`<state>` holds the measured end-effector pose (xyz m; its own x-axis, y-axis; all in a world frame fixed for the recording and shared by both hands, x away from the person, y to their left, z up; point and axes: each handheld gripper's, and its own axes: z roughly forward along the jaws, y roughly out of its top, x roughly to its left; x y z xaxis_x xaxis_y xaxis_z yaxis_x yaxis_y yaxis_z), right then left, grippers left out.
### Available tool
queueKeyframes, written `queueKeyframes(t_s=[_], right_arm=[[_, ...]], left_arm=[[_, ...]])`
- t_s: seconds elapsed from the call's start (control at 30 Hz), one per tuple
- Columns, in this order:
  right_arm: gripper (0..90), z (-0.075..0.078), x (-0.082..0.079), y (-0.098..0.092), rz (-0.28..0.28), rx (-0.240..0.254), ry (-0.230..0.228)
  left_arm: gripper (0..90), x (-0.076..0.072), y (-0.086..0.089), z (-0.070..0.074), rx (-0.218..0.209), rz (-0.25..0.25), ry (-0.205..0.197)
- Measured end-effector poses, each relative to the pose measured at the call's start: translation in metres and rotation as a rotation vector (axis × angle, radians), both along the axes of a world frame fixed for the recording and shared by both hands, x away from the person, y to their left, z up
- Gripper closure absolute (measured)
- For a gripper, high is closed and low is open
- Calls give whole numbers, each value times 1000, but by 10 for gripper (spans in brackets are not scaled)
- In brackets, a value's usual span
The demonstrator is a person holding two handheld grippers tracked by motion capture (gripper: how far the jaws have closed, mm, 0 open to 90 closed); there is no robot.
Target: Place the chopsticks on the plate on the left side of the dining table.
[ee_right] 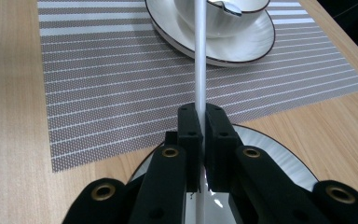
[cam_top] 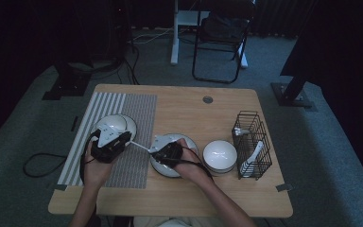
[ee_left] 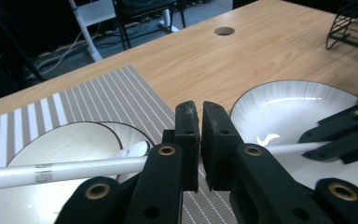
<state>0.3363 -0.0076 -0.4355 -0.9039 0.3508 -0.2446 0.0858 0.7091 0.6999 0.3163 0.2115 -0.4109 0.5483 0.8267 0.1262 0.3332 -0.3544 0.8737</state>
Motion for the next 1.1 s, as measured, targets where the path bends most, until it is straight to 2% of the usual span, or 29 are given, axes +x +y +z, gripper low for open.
queueKeyframes(t_s=[0.1,0.17,0.3,0.33,0.47,0.63,0.7,0.87,1.1], right_arm=[[866,0,2,4,3,-3,11],[866,1,6,13,9,-21,17],[866,0,10,23,3,-45,31],[865,-1,16,29,3,-62,36],[866,-3,24,36,13,-79,47],[865,-7,35,51,34,-125,49],[864,-10,40,60,62,-137,56],[864,-14,45,74,97,-170,51],[863,-23,53,97,128,-219,76]], left_arm=[[836,-3,1,4,-15,-6,-6],[802,-4,2,7,-26,-10,-9],[781,-6,5,13,-21,-12,-21],[773,-7,6,14,-18,-9,-23],[765,-9,14,17,-20,14,-27],[747,-10,25,14,-11,46,-11],[747,-11,27,12,-10,52,-6],[746,-12,33,8,-8,75,-5],[742,-12,40,3,-12,92,1]])
